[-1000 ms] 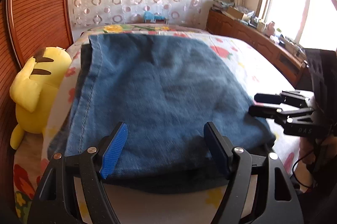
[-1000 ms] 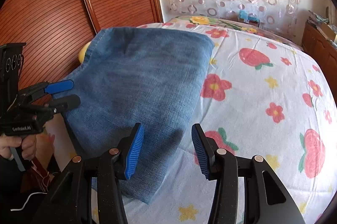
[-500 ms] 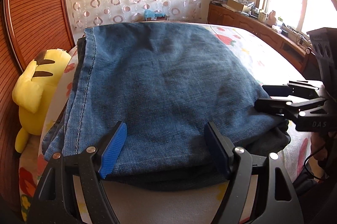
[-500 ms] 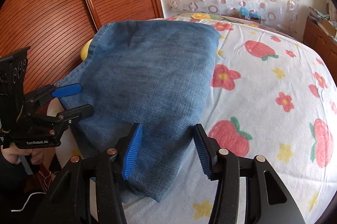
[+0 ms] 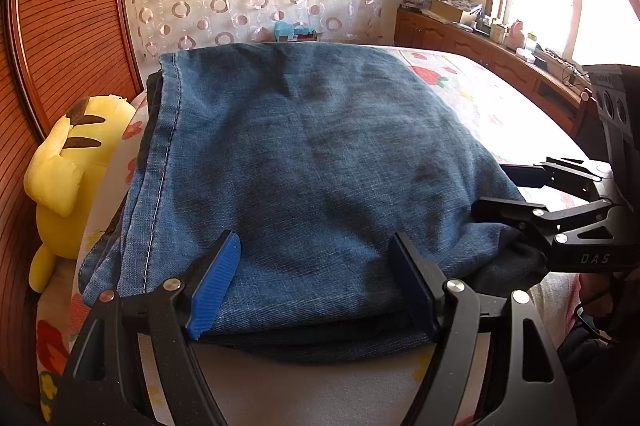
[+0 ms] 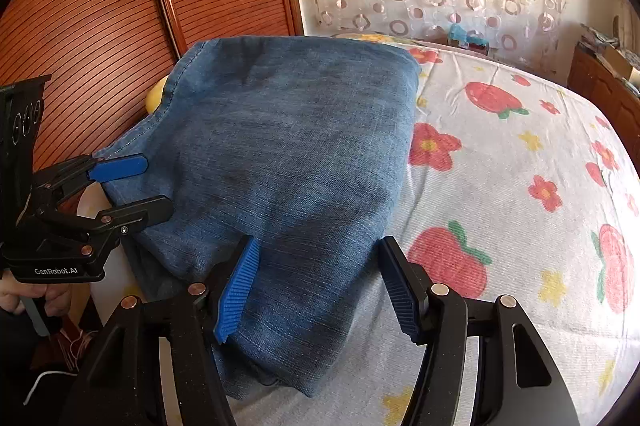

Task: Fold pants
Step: 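Close the right tool on the folded jeans edge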

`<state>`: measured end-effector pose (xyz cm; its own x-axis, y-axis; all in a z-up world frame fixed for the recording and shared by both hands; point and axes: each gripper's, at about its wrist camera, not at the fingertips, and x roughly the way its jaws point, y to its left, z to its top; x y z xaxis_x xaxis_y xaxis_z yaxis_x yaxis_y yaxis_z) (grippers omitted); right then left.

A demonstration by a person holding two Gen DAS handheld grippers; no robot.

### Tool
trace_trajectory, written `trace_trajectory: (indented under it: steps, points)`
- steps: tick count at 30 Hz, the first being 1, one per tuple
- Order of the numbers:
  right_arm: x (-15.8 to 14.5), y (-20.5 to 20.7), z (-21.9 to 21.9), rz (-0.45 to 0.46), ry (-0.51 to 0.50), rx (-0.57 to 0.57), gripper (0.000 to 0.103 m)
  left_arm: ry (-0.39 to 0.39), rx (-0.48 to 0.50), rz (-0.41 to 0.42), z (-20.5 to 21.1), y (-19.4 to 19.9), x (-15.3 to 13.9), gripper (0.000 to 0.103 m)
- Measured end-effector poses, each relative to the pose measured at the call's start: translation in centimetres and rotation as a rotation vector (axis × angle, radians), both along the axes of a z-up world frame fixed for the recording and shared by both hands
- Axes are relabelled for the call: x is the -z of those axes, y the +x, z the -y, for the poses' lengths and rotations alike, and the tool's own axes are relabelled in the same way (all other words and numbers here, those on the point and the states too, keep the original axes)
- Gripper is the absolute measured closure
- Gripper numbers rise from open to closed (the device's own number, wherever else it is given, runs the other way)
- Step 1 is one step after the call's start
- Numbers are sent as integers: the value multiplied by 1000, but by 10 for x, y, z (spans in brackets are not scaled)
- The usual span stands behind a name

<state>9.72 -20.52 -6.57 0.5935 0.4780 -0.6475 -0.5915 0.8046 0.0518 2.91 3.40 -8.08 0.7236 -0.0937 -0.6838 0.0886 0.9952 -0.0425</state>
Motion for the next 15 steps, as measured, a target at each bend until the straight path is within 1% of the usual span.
trace_trajectory:
  steps: [3, 5, 7, 9, 12, 14, 15]
  points:
    - [1, -1, -1, 7, -1, -6, 40, -2, 0, 2, 0, -1, 0, 26]
    - [1, -1, 0, 9, 3, -11, 45, -2, 0, 2, 0, -1, 0, 26]
    - [1, -1, 0, 7, 13, -13, 47, 3, 2, 3, 0, -1, 1, 26]
    - [1, -2, 1, 9, 15, -12, 51, 5, 4, 3, 1, -1, 1, 26]
    - [0, -2, 3, 7, 26, -17, 60, 1, 4, -3, 1, -1, 0, 26]
    - [-1, -2, 6, 4, 39, -17, 69, 1, 11, -10, 2, -4, -1, 26]
    - [-1, -1, 7, -1, 48, -17, 71, 0, 14, -11, 2, -5, -2, 26]
